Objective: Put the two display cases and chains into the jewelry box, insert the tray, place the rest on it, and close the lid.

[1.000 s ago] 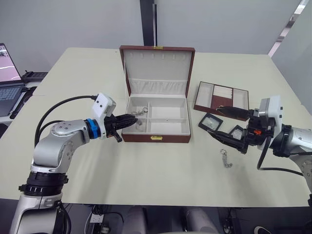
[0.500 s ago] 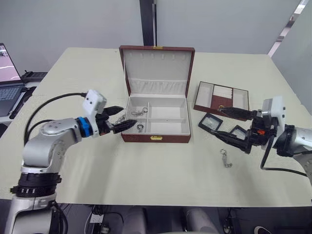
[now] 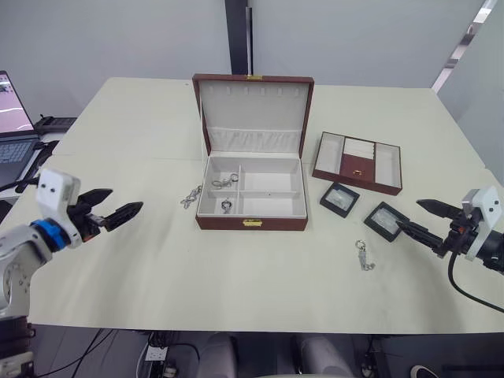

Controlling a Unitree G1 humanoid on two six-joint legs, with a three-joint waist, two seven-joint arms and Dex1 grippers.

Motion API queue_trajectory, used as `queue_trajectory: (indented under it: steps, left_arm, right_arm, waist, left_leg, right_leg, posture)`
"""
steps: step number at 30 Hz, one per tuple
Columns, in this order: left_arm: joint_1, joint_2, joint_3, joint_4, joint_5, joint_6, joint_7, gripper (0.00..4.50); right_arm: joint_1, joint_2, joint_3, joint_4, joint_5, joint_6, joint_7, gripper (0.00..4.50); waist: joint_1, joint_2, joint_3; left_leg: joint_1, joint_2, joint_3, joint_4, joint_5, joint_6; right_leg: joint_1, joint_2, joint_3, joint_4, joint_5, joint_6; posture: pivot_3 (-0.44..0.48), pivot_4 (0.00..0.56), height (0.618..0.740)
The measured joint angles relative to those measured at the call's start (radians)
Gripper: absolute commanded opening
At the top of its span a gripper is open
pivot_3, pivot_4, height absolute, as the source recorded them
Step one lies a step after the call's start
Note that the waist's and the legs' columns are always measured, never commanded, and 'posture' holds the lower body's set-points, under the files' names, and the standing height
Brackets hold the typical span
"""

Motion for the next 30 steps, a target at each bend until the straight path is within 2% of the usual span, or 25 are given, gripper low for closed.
queue_trajectory:
  steps: [6,10,16,30]
  left_arm:
    - [0.126,-0.106,0.038,0.003,0.045,-0.105,0.116,4.49]
    - [0.134,-0.165,0.084,0.006,0.066,-0.177,0.216,4.49]
    - [0.131,-0.251,0.091,0.063,0.098,-0.255,0.326,4.49]
    - [0.091,-0.253,0.066,0.078,0.107,-0.267,0.364,4.49]
  right_arm:
    - [-0.041,0.076,-0.001,0.21,-0.07,-0.153,-0.063,4.5]
    - [-0.099,0.103,-0.004,0.332,-0.09,-0.23,-0.114,4.5]
    - [-0.153,0.143,-0.017,0.445,-0.121,-0.328,-0.218,4.5]
    - [-0.161,0.147,-0.019,0.473,-0.119,-0.357,-0.232,4.5]
  waist:
    - [-0.001,0.0,0.0]
    - [-0.001,0.0,0.0]
    - [-0.001,0.0,0.0]
    - [-0.001,0.0,-0.001]
  left_leg:
    - [0.001,0.0,0.001,0.0,0.0,0.0]
    - [0.001,0.0,0.001,0.0,0.0,0.0]
    - [0.002,0.0,0.002,0.0,0.0,0.0]
    - [0.002,0.0,0.002,0.0,0.0,0.0]
  right_leg:
    - [0.0,0.0,0.0,0.0,0.0,0.0]
    - [0.001,0.0,0.001,0.001,0.001,0.001]
    - [0.001,0.0,0.001,0.001,0.001,0.001]
    - [0.001,0.0,0.002,0.001,0.001,0.001]
  posture:
    - [0.0,0.15,0.74]
    - [0.0,0.15,0.74]
    - [0.0,0.15,0.74]
    - [0.0,0.15,0.74]
